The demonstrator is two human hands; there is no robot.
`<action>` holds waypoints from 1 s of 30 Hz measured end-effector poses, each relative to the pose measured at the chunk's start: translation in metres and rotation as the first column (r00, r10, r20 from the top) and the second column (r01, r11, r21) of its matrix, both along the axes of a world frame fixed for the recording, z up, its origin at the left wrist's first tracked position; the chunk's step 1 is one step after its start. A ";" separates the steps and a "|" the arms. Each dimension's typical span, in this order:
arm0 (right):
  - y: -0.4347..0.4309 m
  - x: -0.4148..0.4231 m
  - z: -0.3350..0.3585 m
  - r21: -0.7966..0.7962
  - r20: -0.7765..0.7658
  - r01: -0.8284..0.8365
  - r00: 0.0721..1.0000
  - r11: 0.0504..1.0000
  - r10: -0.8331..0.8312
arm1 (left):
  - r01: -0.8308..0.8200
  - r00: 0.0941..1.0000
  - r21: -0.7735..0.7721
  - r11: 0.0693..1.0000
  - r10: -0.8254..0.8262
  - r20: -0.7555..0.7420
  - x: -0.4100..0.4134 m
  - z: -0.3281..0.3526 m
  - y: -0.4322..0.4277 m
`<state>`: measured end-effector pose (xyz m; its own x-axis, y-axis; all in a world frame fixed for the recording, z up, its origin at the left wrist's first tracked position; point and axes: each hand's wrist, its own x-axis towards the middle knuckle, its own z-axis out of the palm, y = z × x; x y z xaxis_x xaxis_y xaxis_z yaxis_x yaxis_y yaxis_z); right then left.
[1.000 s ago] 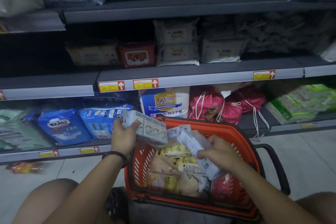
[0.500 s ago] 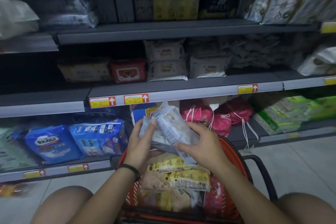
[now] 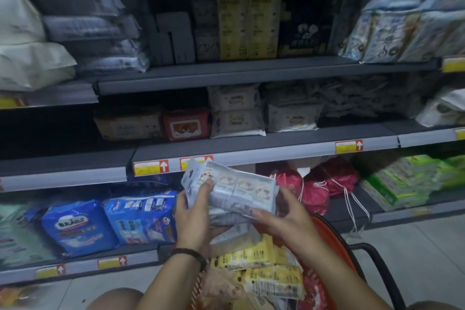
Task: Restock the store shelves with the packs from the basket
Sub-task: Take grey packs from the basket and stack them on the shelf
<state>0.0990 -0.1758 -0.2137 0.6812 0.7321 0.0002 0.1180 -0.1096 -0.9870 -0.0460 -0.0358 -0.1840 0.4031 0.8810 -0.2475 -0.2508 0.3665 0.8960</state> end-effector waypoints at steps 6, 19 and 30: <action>0.008 -0.008 0.004 0.211 -0.056 0.098 0.995 0.973 -0.088 | -0.045 0.994 0.311 0.949 0.073 -0.079 0.002 0.010 -0.002; 0.062 0.005 0.127 0.359 0.146 0.209 0.950 0.910 -0.276 | 0.157 0.988 0.740 0.653 -0.105 -0.117 0.003 0.107 0.054; 0.193 0.048 0.279 0.332 0.495 0.126 0.821 0.935 -0.286 | 0.032 0.866 0.963 0.267 0.473 -0.160 0.039 0.225 0.186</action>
